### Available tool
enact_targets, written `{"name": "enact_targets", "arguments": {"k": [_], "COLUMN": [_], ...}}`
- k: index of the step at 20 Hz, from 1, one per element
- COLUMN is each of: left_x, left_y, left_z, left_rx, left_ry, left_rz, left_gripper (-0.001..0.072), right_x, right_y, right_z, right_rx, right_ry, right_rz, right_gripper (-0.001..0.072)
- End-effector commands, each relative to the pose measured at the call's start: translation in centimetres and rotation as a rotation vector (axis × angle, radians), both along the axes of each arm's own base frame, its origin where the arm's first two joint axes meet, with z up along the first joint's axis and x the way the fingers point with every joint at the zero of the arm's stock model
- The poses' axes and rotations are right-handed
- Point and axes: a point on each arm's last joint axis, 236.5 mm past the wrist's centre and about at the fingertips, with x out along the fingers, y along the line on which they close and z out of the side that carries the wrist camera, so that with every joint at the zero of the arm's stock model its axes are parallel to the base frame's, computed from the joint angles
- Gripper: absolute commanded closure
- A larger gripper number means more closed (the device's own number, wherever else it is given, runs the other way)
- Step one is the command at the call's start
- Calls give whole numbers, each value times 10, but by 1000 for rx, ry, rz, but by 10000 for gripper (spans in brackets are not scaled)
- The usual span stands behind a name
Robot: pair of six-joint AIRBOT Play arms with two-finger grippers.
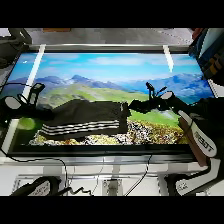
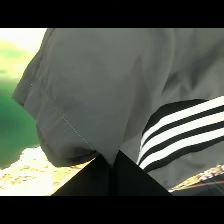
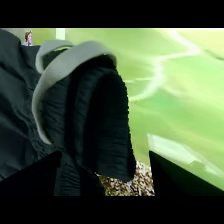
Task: Fold the clothes and pants, and hang the long-sleeved shirts on hangers.
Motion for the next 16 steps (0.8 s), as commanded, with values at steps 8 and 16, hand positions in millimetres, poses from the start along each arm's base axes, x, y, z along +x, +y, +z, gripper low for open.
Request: {"name": "enact_targets", "arguments": {"k": [8,16], "left_x": [1,1], "left_y": [-3,-4], "left_z": [-4,-16], "left_rx": [-24,-46], "left_ry": [12,59], "left_rz": [10,56], "left_gripper": [701,701], "right_x": [-42,-46], "right_y": [65,121], "right_z": [-23,-23], "right_rx": [71,62], "right_ry": [90,-20], "right_rz": [324,365], "right_gripper": [83,192]}}
